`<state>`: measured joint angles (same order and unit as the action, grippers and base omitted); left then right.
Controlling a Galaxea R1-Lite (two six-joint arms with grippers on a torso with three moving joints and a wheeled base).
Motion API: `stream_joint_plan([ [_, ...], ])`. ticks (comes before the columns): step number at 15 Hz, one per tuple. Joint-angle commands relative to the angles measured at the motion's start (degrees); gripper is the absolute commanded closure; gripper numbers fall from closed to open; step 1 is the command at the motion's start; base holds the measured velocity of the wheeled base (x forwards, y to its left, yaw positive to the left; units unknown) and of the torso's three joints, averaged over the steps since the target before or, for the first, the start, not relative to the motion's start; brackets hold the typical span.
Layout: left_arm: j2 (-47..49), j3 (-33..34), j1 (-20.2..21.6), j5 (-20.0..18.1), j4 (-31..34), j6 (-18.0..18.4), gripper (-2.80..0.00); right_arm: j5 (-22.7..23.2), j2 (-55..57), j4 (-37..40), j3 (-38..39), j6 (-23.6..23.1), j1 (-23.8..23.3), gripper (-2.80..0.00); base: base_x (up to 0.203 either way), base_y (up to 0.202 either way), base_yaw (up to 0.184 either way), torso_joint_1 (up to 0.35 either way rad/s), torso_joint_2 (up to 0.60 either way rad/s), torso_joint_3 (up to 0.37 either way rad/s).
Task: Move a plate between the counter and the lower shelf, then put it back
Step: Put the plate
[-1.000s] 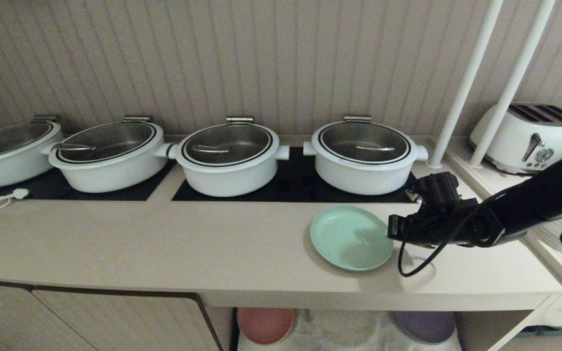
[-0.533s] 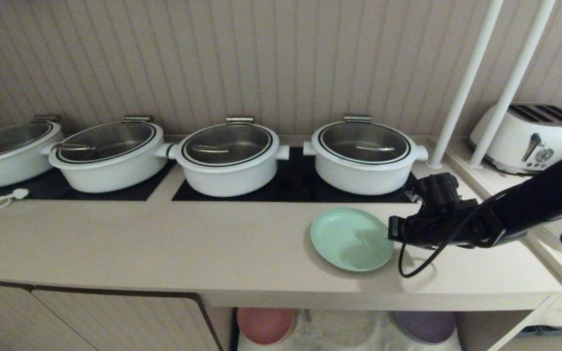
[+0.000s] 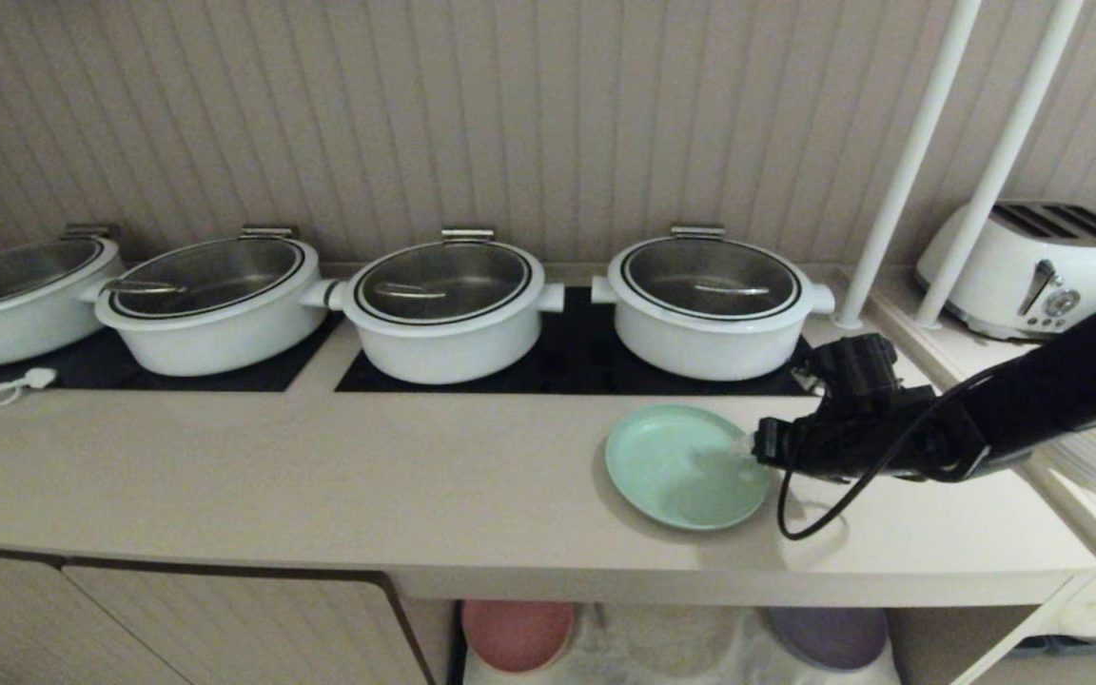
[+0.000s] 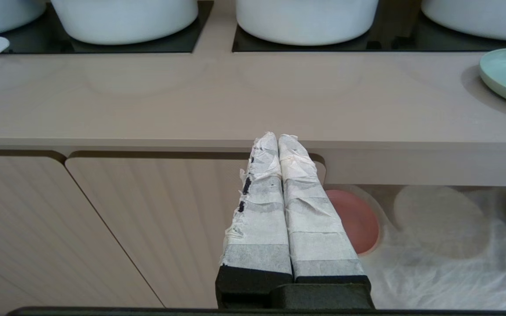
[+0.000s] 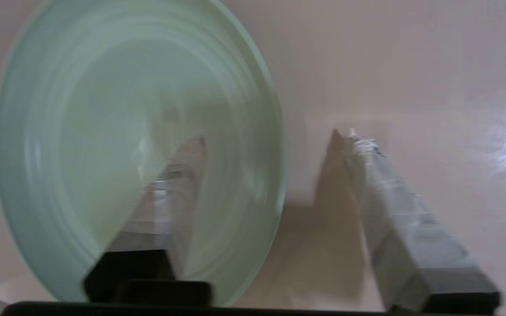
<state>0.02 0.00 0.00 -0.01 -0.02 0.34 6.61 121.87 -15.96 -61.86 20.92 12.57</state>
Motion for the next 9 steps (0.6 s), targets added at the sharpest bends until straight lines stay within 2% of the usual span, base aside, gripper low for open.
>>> stream_joint_plan([
  [1,-0.02,0.00,0.00,0.01,0.02,0.01,0.00,0.07,-1.17,-0.13,-0.11,0.09,0.00,-2.80,0.000,0.000,0.000,0.000,0.00,0.000],
  [9,-0.02,0.00,0.00,0.01,0.02,0.01,0.00,-0.58,-5.05,-0.23,1.37,-0.02,0.18,-2.80,0.000,0.000,0.000,0.000,0.00,0.000],
])
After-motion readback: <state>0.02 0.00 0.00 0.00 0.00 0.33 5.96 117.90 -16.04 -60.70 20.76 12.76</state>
